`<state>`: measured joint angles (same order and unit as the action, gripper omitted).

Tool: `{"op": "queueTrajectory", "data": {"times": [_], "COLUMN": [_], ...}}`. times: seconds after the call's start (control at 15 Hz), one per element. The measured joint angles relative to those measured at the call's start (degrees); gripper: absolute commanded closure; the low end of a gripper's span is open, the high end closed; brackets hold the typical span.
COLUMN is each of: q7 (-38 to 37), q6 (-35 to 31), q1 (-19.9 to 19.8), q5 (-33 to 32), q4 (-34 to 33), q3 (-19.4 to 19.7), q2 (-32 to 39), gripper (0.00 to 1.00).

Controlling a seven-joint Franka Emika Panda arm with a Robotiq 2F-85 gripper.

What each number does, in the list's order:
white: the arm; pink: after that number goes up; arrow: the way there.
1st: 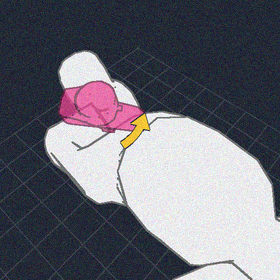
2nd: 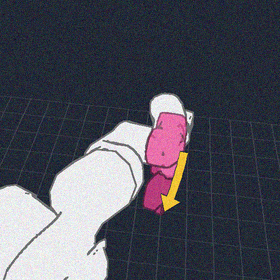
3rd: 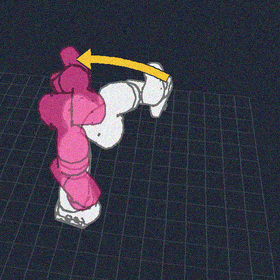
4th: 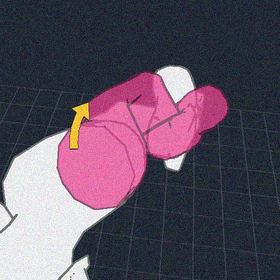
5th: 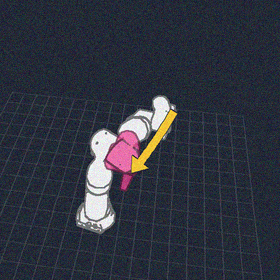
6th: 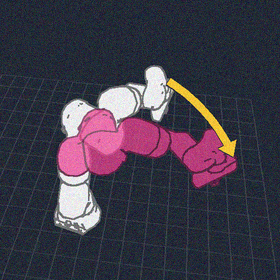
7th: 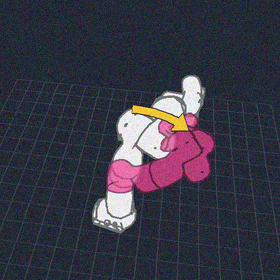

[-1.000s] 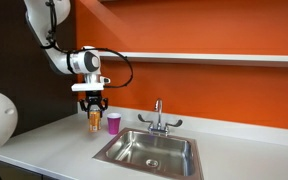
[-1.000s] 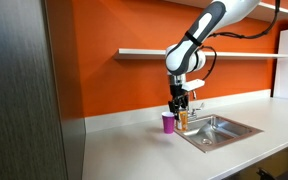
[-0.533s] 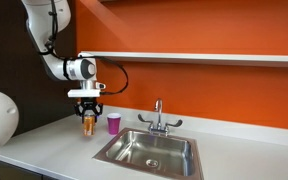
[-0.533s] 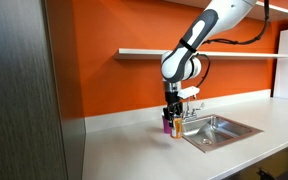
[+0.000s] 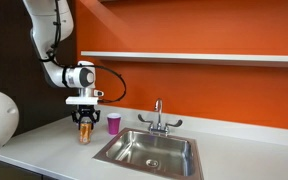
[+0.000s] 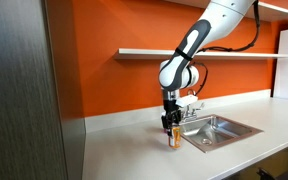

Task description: Take the can out of the sink.

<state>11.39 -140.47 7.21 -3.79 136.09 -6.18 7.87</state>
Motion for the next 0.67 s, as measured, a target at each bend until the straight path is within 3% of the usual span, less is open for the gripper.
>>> {"op": "queueTrajectory", "data": {"times": [0.67], "q7": [0.0], "q6": [-0.59], "q1": [-0.01], "q5": [0.0], "q4": [0.0], "q3": [0.0], "q2": [1.83], "gripper": [0.61]}}
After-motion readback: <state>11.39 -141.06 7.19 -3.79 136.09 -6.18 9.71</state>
